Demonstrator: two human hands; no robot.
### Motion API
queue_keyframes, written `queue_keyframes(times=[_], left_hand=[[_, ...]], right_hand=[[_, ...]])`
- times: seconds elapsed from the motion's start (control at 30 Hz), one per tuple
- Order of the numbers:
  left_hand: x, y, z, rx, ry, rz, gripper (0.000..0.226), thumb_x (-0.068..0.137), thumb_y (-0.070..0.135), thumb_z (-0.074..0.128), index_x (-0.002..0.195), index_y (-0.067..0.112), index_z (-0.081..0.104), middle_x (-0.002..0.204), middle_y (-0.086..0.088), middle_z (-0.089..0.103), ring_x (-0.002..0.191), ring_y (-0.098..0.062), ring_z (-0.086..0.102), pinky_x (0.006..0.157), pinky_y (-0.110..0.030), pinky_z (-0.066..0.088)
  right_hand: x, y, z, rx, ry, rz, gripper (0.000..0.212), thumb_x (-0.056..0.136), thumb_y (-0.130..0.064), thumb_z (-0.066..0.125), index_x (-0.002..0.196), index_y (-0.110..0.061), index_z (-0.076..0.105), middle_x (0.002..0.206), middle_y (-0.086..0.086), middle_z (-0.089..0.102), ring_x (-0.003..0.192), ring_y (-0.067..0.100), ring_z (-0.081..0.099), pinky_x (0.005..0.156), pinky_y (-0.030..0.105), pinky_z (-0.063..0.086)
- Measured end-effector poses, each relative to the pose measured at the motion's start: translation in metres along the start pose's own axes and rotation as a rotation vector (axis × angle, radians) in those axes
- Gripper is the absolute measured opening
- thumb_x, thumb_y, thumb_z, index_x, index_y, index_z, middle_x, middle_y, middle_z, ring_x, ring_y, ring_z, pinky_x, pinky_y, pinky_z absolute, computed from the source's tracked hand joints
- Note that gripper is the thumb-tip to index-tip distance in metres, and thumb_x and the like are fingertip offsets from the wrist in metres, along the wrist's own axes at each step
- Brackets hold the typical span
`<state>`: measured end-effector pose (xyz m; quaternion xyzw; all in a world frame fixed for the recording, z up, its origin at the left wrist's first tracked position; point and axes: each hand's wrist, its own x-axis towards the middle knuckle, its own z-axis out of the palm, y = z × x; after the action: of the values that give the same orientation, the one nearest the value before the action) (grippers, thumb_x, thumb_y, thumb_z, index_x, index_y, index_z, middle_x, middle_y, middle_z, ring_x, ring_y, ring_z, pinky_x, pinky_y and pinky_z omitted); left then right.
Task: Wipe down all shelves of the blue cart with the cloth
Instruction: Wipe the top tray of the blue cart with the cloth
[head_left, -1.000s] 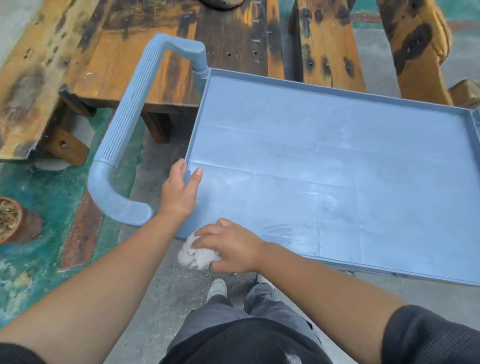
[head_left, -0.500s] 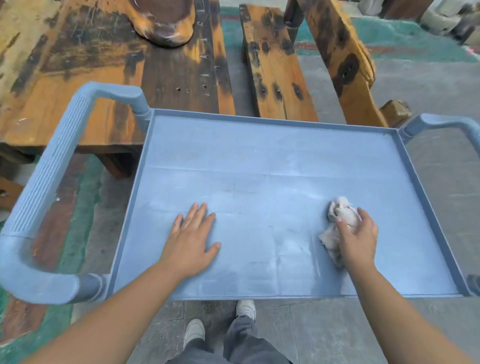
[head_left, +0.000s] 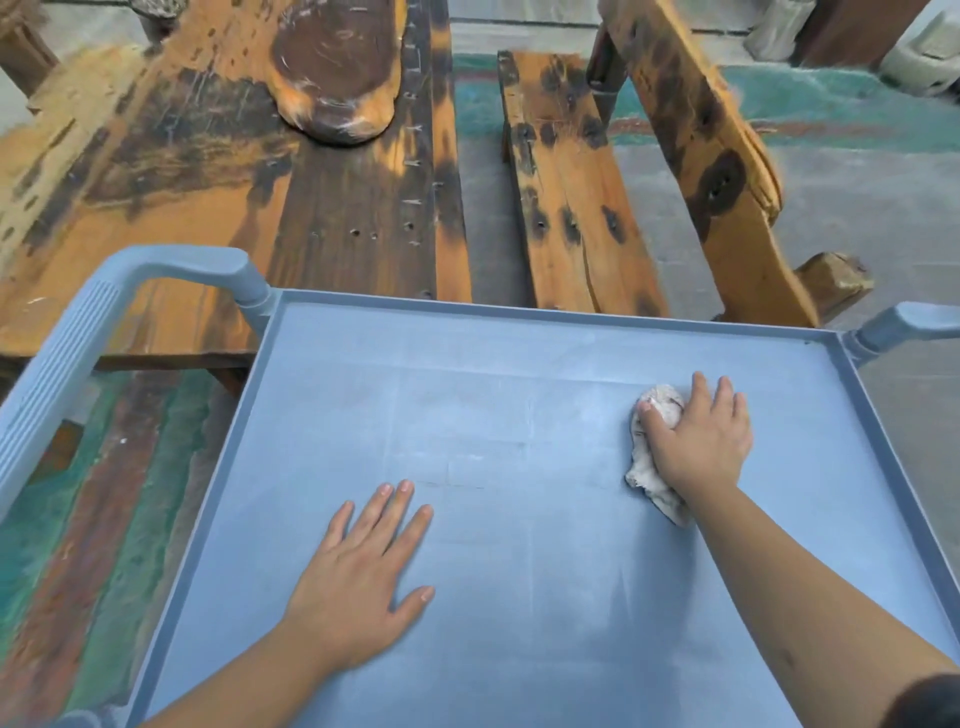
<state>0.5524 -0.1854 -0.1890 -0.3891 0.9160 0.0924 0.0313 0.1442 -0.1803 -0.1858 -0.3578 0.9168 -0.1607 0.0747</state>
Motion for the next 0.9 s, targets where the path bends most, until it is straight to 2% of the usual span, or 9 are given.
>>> queue_keyframes(times=[0.07,0.13,0.2,0.27,0.33,0.47,0.63,0.8,0.9], left_hand=[[0.002,-0.002,0.003,-0.002,0.017,0.014,0.080,0.079,0.061,0.052,0.146,0.021,0.040,0.158,-0.008,0.027,0.144,-0.026,0.027,0.111,-0.049,0.019],[0.003,-0.003,0.004,0.010,0.007,0.010,0.080,0.079,0.061,0.052,0.147,0.021,0.038,0.158,-0.008,0.026,0.144,-0.027,0.027,0.111,-0.049,0.019],[0.004,0.000,0.000,0.015,0.001,-0.002,0.080,0.080,0.061,0.051,0.148,0.021,0.038,0.158,-0.008,0.025,0.144,-0.028,0.025,0.111,-0.050,0.018],[0.005,0.001,-0.003,0.024,-0.014,-0.005,0.080,0.081,0.061,0.051,0.148,0.020,0.038,0.158,-0.009,0.024,0.145,-0.028,0.022,0.111,-0.050,0.017],[0.003,0.002,-0.003,0.009,-0.037,-0.017,0.080,0.082,0.061,0.050,0.150,0.021,0.034,0.159,-0.009,0.022,0.146,-0.028,0.019,0.112,-0.050,0.015],[0.004,0.000,-0.001,-0.015,-0.073,-0.025,0.080,0.083,0.062,0.048,0.151,0.023,0.031,0.161,-0.008,0.018,0.147,-0.027,0.015,0.113,-0.051,0.014],[0.005,-0.001,-0.003,-0.023,-0.095,-0.023,0.081,0.083,0.064,0.046,0.151,0.025,0.029,0.161,-0.007,0.015,0.148,-0.027,0.013,0.112,-0.052,0.012],[0.002,-0.007,-0.004,-0.044,-0.099,-0.023,0.081,0.083,0.064,0.046,0.151,0.024,0.029,0.161,-0.007,0.016,0.147,-0.028,0.014,0.111,-0.053,0.011],[0.003,-0.007,-0.003,-0.043,-0.081,-0.013,0.080,0.083,0.063,0.044,0.151,0.024,0.028,0.161,-0.008,0.015,0.147,-0.028,0.013,0.111,-0.053,0.011]], right_hand=[[0.024,-0.018,0.000,0.036,0.008,-0.078,0.072,0.087,-0.059,0.053,0.145,-0.020,0.039,0.152,0.014,0.034,0.139,0.036,0.026,0.113,0.051,0.022],[0.034,-0.033,0.001,-0.005,0.037,-0.127,0.064,0.083,-0.062,0.043,0.130,-0.020,0.056,0.135,0.013,0.051,0.127,0.037,0.040,0.109,0.051,0.030],[0.029,-0.039,0.002,-0.098,0.093,-0.112,0.058,0.083,-0.064,0.038,0.119,-0.026,0.064,0.135,0.007,0.054,0.132,0.034,0.037,0.112,0.057,0.020],[0.011,-0.032,0.008,-0.153,0.032,-0.105,0.061,0.084,-0.069,0.037,0.132,-0.034,0.053,0.153,0.005,0.037,0.144,0.031,0.020,0.113,0.059,0.011],[0.000,-0.021,0.015,-0.173,-0.049,-0.157,0.077,0.080,-0.074,0.033,0.145,-0.032,0.036,0.160,0.011,0.023,0.146,0.036,0.011,0.114,0.056,0.016],[0.022,-0.052,0.026,-0.100,-0.071,-0.197,0.083,0.082,-0.071,0.035,0.149,-0.022,0.034,0.159,0.023,0.020,0.146,0.043,0.012,0.117,0.048,0.012],[0.024,-0.132,0.062,-0.106,-0.095,-0.278,0.087,0.086,-0.066,0.047,0.152,-0.014,0.025,0.158,0.030,0.014,0.147,0.045,0.009,0.118,0.050,0.013],[0.014,-0.157,0.071,-0.136,-0.096,-0.285,0.090,0.085,-0.066,0.045,0.152,-0.010,0.022,0.158,0.032,0.013,0.146,0.046,0.009,0.117,0.052,0.014],[0.000,-0.178,0.076,-0.117,-0.126,-0.369,0.088,0.087,-0.062,0.046,0.153,-0.009,0.020,0.159,0.029,0.013,0.147,0.044,0.008,0.119,0.049,0.011]])
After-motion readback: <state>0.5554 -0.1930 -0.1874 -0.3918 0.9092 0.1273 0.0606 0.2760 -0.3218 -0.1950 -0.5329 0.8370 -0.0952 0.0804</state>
